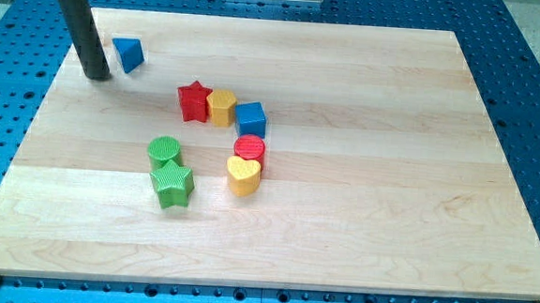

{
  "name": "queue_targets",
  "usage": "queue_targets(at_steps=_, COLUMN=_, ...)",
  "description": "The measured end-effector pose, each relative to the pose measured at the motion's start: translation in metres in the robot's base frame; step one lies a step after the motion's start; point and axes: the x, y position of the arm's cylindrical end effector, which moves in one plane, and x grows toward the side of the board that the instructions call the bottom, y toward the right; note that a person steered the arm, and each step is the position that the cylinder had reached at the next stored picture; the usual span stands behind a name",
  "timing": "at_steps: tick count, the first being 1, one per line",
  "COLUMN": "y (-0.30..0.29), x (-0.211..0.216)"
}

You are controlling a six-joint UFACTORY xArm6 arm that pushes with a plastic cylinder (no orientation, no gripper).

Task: Slide the hexagon to the right of the triangle

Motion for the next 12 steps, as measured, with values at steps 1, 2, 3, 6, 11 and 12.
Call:
queue_targets(at_steps=1, y=0.030, x=-0.013)
queue_targets(at_steps=2, y=0.049, x=-0.047)
queue_targets(at_steps=3, y=0.050, x=-0.072)
queue_targets(at_steps=6, y=0.204, x=0.025)
queue_targets(at_steps=11, y=0.190, x=0.039)
queue_targets(at_steps=12, y=0.188, x=0.003)
